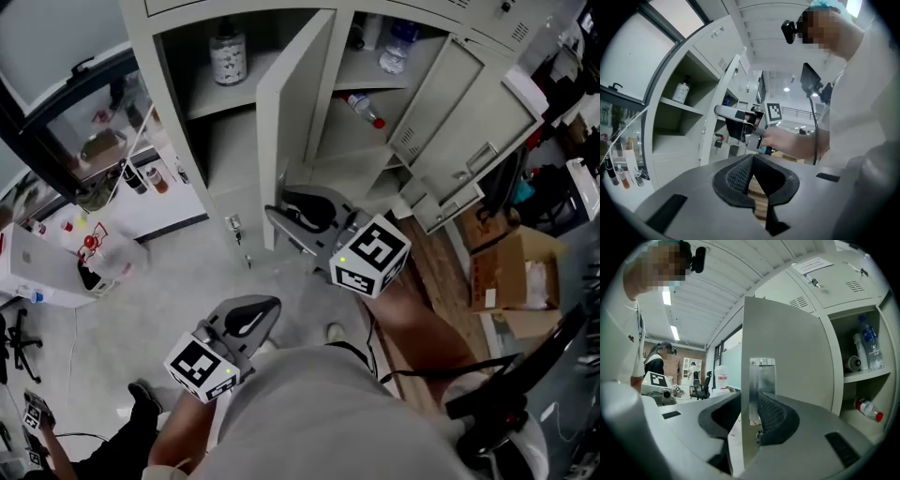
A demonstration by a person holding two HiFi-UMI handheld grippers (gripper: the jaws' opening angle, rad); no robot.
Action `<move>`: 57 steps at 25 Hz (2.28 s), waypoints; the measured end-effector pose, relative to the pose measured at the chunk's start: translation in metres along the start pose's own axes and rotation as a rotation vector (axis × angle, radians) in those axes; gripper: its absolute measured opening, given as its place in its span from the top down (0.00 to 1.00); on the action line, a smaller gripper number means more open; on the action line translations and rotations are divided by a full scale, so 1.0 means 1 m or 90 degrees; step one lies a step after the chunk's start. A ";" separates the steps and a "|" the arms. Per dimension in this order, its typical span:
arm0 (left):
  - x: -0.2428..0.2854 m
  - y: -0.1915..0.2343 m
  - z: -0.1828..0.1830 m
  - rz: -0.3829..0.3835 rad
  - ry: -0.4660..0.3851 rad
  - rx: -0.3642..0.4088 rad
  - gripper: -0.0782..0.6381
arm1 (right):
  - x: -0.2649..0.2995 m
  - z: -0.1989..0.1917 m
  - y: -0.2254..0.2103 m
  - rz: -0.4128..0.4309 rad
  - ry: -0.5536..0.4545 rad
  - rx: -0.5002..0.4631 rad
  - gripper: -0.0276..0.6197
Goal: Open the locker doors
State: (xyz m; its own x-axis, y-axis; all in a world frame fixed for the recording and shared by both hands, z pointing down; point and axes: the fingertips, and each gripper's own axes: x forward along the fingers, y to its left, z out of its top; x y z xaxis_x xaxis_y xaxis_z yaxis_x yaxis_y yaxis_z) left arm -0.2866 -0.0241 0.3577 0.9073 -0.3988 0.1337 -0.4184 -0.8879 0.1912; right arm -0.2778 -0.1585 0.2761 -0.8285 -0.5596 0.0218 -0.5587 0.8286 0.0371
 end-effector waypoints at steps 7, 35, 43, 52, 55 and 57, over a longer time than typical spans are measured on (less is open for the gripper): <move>0.061 -0.033 0.008 -0.008 0.020 0.002 0.88 | -0.052 -0.001 -0.011 0.120 -0.008 -0.011 0.82; 0.186 -0.090 0.011 0.162 0.003 -0.032 0.88 | -0.150 -0.007 -0.078 0.237 -0.055 -0.012 0.78; 0.177 -0.111 -0.002 0.197 0.005 -0.057 0.88 | -0.164 -0.020 -0.087 0.202 -0.058 0.022 0.77; 0.148 -0.140 -0.001 0.157 -0.011 -0.031 0.88 | -0.211 -0.037 -0.073 0.087 -0.030 0.044 0.78; 0.121 -0.152 -0.001 0.149 -0.011 -0.022 0.88 | -0.228 -0.048 -0.048 0.051 -0.018 0.071 0.80; 0.101 -0.162 -0.004 0.143 -0.016 -0.020 0.88 | -0.240 -0.057 -0.026 0.035 0.004 0.077 0.84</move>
State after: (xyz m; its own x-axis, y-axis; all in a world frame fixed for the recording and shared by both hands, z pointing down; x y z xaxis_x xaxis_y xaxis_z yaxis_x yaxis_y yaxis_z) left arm -0.1269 0.0801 0.3441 0.7918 -0.5915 0.1525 -0.6108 -0.7688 0.1896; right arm -0.0624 -0.0464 0.3265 -0.8582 -0.5126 0.0268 -0.5129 0.8542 -0.0849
